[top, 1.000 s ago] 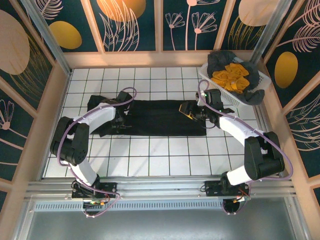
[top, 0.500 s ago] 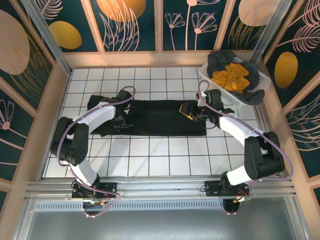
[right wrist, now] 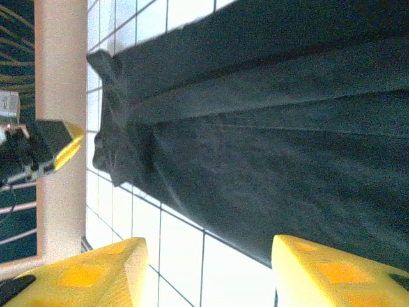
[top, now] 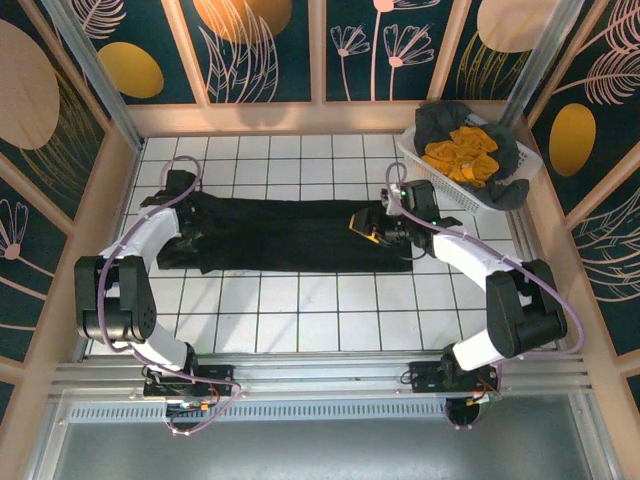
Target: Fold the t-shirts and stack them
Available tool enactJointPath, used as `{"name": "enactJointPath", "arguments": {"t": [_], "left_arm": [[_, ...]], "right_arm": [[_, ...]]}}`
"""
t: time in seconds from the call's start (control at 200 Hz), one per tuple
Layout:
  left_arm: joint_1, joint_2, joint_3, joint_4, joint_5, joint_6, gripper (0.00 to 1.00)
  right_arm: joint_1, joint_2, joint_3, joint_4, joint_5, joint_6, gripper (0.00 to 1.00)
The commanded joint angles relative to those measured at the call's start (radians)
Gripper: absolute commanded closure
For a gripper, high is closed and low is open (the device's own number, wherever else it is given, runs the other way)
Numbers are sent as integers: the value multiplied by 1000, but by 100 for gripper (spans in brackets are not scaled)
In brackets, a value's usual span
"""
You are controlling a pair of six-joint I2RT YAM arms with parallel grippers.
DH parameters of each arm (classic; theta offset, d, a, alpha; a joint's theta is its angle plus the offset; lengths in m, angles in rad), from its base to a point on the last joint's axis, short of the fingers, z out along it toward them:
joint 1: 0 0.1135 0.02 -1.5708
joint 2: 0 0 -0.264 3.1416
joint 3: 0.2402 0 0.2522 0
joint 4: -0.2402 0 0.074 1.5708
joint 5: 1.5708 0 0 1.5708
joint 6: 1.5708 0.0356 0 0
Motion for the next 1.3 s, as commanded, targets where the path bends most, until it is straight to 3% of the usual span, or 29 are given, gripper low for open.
{"name": "enactJointPath", "arguments": {"t": [0.0, 0.47, 0.911, 1.296], "left_arm": [[43, 19, -13, 75, -4, -8, 54], [62, 96, -79, 149, 78, 48, 62], [62, 89, -49, 120, 28, 71, 100], [62, 99, 90, 61, -38, 69, 100]], "right_arm": [[21, 27, 30, 28, -37, -26, 46], [12, 51, 49, 26, -45, -19, 46], [13, 57, 54, 18, -29, -10, 46], [11, 38, 50, 12, 4, -5, 46]]}}
